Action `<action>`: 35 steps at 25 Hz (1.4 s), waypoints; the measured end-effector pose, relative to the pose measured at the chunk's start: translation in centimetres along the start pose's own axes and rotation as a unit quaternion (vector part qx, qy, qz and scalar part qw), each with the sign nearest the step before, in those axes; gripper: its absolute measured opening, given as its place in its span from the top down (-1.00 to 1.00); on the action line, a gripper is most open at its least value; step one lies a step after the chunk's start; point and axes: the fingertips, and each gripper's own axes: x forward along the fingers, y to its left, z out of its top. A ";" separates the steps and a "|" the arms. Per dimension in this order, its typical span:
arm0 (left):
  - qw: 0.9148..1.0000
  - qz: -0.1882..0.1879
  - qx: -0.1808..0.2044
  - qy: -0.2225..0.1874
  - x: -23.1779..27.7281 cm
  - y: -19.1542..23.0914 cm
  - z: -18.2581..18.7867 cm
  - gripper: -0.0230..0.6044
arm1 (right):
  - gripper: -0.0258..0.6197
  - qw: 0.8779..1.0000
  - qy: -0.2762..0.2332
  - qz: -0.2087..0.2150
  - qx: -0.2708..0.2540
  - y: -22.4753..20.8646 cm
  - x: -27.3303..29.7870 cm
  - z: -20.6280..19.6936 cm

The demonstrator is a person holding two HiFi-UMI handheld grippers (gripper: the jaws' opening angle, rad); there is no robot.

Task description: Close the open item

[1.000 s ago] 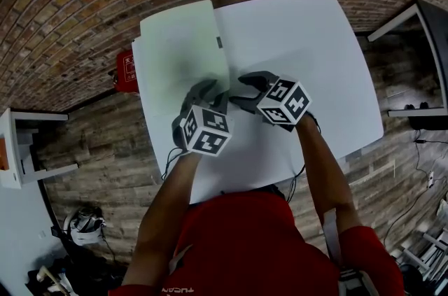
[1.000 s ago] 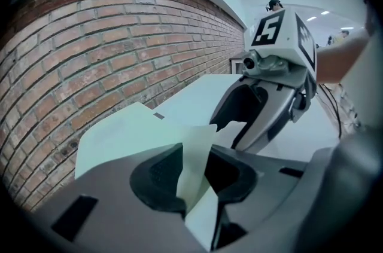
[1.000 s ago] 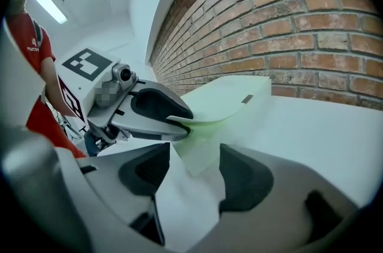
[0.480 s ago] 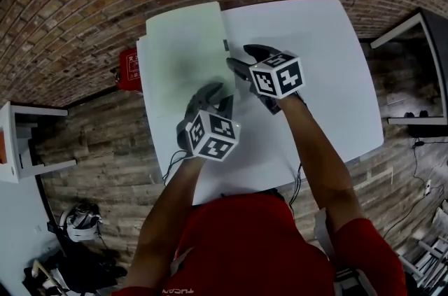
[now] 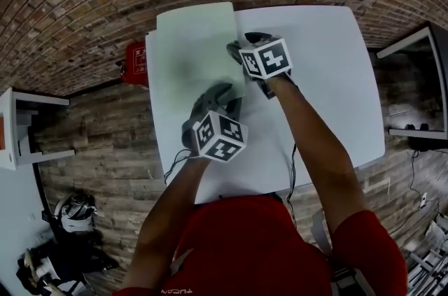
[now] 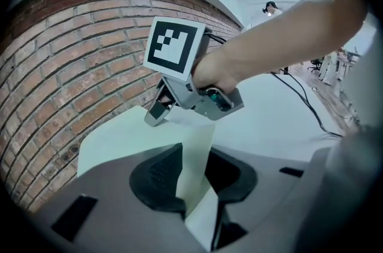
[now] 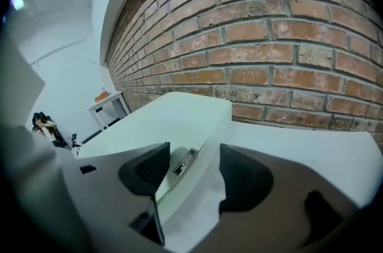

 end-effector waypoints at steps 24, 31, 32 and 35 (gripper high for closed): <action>0.998 -0.042 0.036 -0.043 -1.9 -2.8 -0.5 0.43 | 0.14 1.000 -0.018 -0.012 -0.016 -0.1 0.0 -0.1; 0.994 -0.034 -0.008 -0.103 -4.0 -2.4 1.2 0.45 | 0.15 0.999 -0.025 -0.020 -0.024 0.0 -0.1 0.0; 0.992 -0.032 -0.023 -0.117 -4.4 -2.2 1.6 0.45 | 0.15 0.999 -0.027 -0.022 -0.027 0.0 -0.1 0.1; 0.987 -0.022 -0.057 -0.148 -5.8 -1.0 2.3 0.47 | 0.15 0.998 -0.028 -0.031 -0.049 0.1 -0.5 0.4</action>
